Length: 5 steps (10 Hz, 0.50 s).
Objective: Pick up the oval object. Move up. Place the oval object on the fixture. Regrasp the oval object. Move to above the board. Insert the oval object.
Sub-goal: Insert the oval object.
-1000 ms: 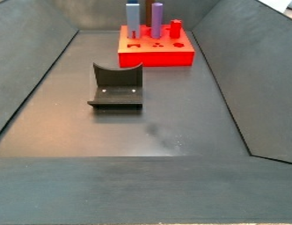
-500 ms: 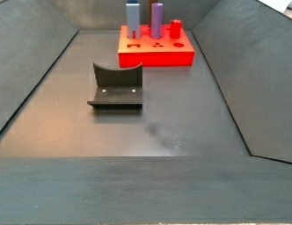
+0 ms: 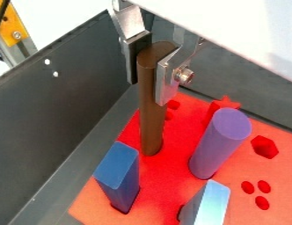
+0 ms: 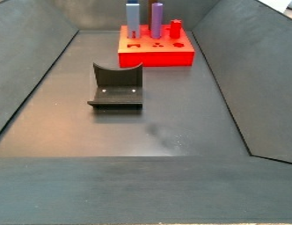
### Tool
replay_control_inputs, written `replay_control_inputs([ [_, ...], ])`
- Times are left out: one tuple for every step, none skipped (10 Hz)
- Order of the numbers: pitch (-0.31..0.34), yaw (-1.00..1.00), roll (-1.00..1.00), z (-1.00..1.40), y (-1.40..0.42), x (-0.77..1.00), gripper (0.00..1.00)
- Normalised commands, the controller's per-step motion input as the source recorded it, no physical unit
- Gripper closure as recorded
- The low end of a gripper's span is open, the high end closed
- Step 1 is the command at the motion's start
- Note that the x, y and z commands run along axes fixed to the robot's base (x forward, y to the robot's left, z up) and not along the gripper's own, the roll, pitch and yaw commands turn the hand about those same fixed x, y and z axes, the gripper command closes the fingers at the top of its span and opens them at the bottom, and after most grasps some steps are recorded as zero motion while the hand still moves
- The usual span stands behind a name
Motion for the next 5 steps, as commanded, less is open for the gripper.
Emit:
replay_control_inputs([
  [-0.134,0.11,0.01,-0.27,0.0,-0.04,1.0],
  [-0.126,0.09,0.0,-0.25,0.0,-0.05,1.0],
  [-0.13,0.1,0.0,-0.25,0.0,-0.09,1.0],
  [-0.107,0.13,0.0,-0.23,0.05,-0.15,1.0],
  [-0.1,0.08,0.0,-0.21,0.01,-0.11,1.0],
])
